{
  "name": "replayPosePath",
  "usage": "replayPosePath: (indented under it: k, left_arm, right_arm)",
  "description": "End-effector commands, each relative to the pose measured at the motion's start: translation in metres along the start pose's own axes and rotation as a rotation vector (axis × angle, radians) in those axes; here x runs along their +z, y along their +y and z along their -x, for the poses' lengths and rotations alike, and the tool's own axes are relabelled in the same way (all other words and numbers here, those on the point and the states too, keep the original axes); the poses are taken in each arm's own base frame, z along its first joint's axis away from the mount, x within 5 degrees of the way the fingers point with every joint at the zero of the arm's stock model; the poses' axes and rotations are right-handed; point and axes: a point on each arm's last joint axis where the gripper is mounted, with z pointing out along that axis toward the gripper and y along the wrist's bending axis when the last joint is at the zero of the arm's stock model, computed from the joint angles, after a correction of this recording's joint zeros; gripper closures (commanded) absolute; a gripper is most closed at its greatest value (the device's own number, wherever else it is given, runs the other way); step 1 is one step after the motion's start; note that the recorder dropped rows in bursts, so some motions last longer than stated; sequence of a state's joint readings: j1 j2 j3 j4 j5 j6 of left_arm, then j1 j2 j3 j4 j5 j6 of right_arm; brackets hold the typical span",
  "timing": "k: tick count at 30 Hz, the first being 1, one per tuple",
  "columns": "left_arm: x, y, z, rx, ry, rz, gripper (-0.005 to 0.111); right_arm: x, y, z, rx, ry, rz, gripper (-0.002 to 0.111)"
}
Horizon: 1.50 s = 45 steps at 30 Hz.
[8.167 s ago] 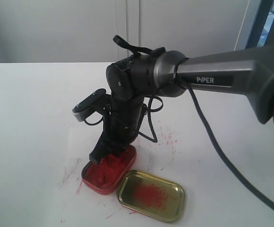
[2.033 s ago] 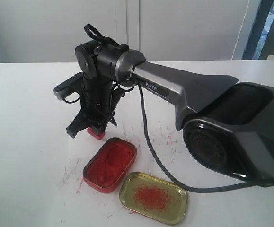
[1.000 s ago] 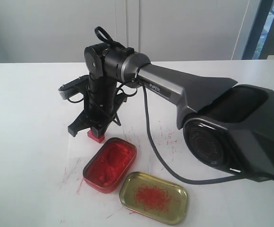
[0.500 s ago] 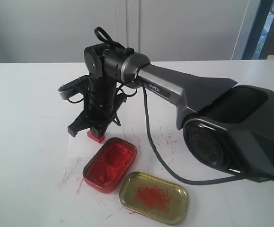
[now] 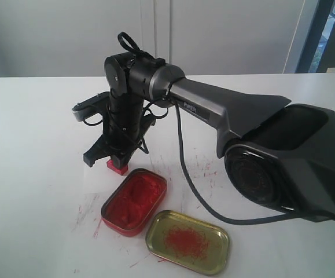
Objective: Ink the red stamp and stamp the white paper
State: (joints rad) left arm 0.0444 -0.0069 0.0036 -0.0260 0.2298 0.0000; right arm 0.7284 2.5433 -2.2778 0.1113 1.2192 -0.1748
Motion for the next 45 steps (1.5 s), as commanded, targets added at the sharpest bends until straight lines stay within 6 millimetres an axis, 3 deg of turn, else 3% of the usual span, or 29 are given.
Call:
replayPosePath:
  k: [1,17,34,45]
  left_arm:
    - [0.0,0.0,0.001,0.0,0.005,0.002,0.107]
    - [0.0,0.0,0.001,0.0,0.005,0.002,0.107]
    - [0.0,0.0,0.001,0.0,0.005,0.002,0.107]
    - [0.0,0.0,0.001,0.0,0.005,0.002,0.107]
  right_arm:
    - [0.047,-0.001,-0.014,0.016,0.111,0.023,0.108]
    - [-0.007,0.002,-0.003,-0.002,0.006,-0.007,0.108]
    - [-0.038,0.004,0.001,-0.011,-0.054,-0.022,0.108]
    - [-0.07,0.007,0.003,-0.017,-0.115,-0.03,0.108]
